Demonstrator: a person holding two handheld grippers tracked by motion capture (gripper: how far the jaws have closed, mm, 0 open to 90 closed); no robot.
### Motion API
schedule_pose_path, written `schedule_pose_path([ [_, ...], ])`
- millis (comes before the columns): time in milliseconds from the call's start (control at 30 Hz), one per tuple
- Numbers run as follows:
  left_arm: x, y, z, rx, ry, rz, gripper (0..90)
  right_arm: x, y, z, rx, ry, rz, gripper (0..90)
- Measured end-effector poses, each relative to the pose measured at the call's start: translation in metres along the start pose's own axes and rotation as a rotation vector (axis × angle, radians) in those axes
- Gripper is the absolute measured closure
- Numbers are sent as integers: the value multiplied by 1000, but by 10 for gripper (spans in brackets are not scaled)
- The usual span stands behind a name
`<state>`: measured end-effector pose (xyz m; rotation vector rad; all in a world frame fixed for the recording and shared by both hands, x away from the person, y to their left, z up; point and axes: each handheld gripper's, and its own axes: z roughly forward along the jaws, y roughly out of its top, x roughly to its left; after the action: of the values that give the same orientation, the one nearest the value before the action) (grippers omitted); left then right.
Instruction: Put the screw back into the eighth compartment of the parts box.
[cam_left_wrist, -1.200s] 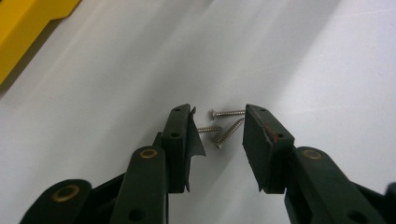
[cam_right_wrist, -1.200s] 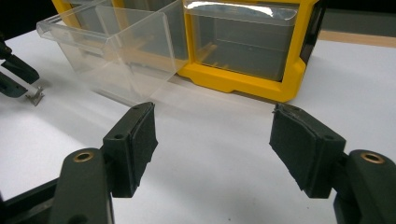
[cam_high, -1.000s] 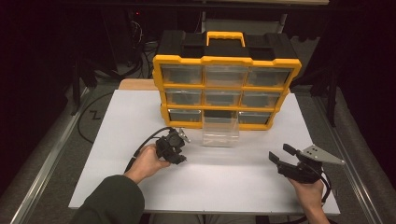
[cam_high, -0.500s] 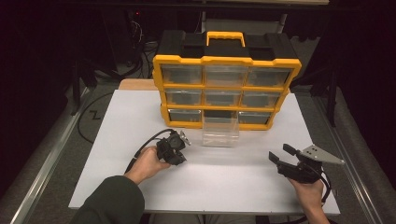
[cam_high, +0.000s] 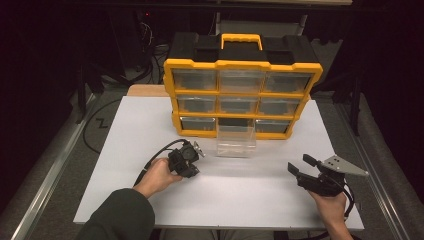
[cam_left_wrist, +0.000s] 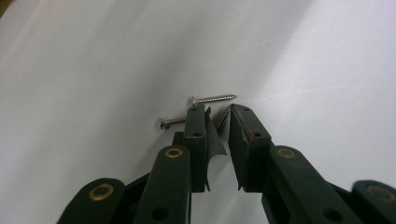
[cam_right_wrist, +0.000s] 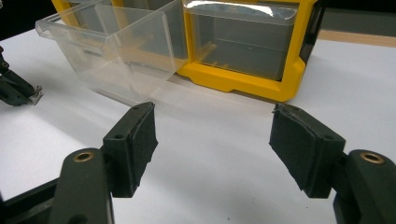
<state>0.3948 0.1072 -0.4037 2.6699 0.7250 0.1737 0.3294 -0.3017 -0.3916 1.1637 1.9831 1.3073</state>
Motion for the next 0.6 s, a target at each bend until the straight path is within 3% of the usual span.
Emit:
schedule_pose_path([
  [267, -1, 1, 0, -1, 0, 1, 756, 0, 0, 1, 10, -6, -2, 335],
  [600, -1, 1, 0, 8, -16, 13, 830, 0, -1, 1, 15, -7, -5, 337],
])
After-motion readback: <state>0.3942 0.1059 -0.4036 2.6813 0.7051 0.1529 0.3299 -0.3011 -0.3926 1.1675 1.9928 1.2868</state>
